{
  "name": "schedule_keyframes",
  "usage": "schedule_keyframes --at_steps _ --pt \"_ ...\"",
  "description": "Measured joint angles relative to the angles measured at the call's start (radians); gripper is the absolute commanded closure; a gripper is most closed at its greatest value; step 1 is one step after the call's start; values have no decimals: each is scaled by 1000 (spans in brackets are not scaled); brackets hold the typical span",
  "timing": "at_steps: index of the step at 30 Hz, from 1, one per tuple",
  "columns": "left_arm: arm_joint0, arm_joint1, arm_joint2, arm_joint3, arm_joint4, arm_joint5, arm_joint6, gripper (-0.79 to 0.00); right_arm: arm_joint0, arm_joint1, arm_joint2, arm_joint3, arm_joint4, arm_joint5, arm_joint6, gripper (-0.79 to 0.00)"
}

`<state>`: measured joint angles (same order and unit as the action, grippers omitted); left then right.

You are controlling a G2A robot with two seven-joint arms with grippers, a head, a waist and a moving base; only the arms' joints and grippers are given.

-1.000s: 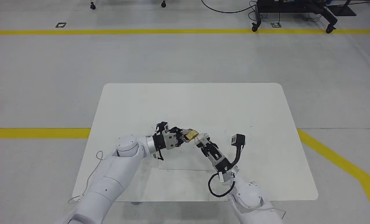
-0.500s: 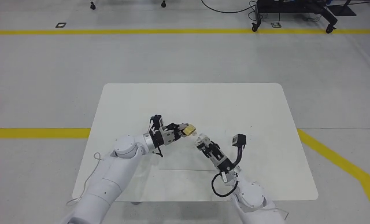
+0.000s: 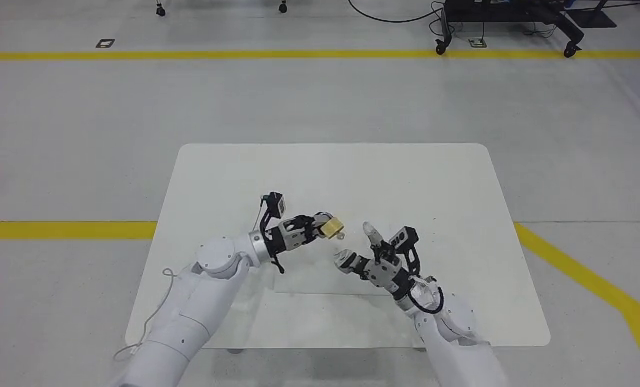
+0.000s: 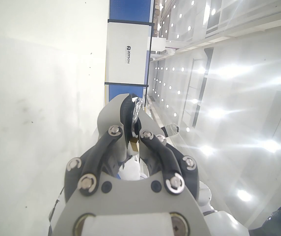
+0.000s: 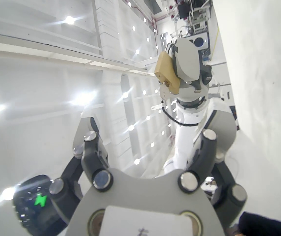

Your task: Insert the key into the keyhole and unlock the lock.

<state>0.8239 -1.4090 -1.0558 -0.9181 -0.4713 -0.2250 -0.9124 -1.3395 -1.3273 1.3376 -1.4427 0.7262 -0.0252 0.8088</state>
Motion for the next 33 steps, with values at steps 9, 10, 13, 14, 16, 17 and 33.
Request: schedule_keyframes --at_steps 9,10,13,14,16,17,33 --pt "5 1 -3 -6 -17 0 -27 0 68 10 -20 62 9 180 74 -314" --pt "5 1 -3 -7 -18 -1 -29 0 70 10 -21 64 16 182 78 -308" --pt "6 1 -2 -10 -18 -1 -34 0 74 12 -18 71 29 182 87 -292" --pt "5 1 -1 -11 -17 -1 -35 0 74 12 -18 72 31 181 87 -289" --pt "5 1 0 -13 -15 0 -37 0 74 13 -18 72 34 176 84 -286" --pt "5 1 1 -13 -15 0 -38 0 74 14 -18 72 35 175 83 -286" --pt "0 0 10 -14 5 1 -43 0 72 21 -20 70 54 162 62 0"
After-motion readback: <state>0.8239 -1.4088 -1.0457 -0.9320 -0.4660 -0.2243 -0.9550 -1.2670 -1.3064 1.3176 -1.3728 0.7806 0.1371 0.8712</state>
